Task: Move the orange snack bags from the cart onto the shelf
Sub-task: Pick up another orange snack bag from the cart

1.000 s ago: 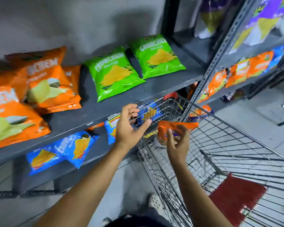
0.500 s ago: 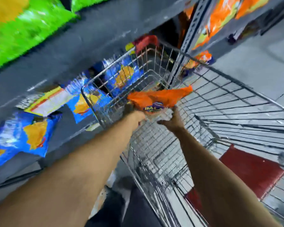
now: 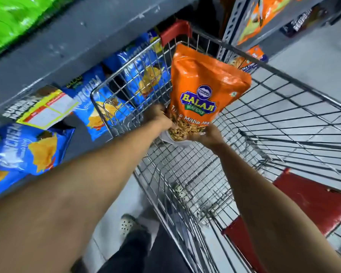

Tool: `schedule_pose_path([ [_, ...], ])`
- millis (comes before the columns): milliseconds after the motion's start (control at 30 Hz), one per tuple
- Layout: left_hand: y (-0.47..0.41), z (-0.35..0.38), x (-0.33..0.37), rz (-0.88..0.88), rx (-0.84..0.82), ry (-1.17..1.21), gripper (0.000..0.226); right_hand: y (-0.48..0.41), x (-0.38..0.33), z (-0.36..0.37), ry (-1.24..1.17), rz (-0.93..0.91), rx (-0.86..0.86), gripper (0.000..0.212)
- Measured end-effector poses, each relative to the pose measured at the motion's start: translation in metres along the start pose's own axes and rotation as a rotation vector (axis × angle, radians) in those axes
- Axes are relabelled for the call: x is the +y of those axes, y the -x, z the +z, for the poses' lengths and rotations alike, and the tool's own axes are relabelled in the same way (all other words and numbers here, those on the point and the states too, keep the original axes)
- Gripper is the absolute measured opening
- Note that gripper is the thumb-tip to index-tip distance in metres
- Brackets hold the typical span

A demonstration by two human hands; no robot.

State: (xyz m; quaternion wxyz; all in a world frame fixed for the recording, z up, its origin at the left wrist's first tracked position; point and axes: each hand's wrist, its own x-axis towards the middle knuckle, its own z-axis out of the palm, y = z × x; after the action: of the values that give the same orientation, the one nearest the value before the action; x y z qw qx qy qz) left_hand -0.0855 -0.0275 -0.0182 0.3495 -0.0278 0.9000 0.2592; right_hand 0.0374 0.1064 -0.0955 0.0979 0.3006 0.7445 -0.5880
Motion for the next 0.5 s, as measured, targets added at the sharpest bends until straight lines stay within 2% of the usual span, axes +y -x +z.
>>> schedule_pose_path([
  [67,0.01,-0.02,0.005,0.118,-0.014,0.006,0.079,0.02,-0.009,0.001,-0.192,-0.036,-0.027,0.06],
  [167,0.041,-0.058,0.012,0.356,-0.029,0.09,0.072,0.047,-0.044,0.006,-0.421,-0.087,-0.047,0.058],
  [267,0.078,-0.105,0.017,0.57,-0.043,0.209,0.066,0.077,-0.1,0.013,-0.469,-0.177,-0.029,0.053],
  [333,0.107,-0.139,0.015,0.683,0.018,0.248,0.059,0.101,-0.138,0.016,-0.51,-0.243,0.05,0.052],
  [400,0.141,-0.173,0.009,0.736,0.089,0.299,0.051,0.124,-0.172,0.023,-0.561,-0.316,0.109,0.047],
  [500,0.188,-0.215,-0.006,0.794,0.157,0.395,0.056,0.154,-0.216,0.032,-0.556,-0.442,0.142,0.044],
])
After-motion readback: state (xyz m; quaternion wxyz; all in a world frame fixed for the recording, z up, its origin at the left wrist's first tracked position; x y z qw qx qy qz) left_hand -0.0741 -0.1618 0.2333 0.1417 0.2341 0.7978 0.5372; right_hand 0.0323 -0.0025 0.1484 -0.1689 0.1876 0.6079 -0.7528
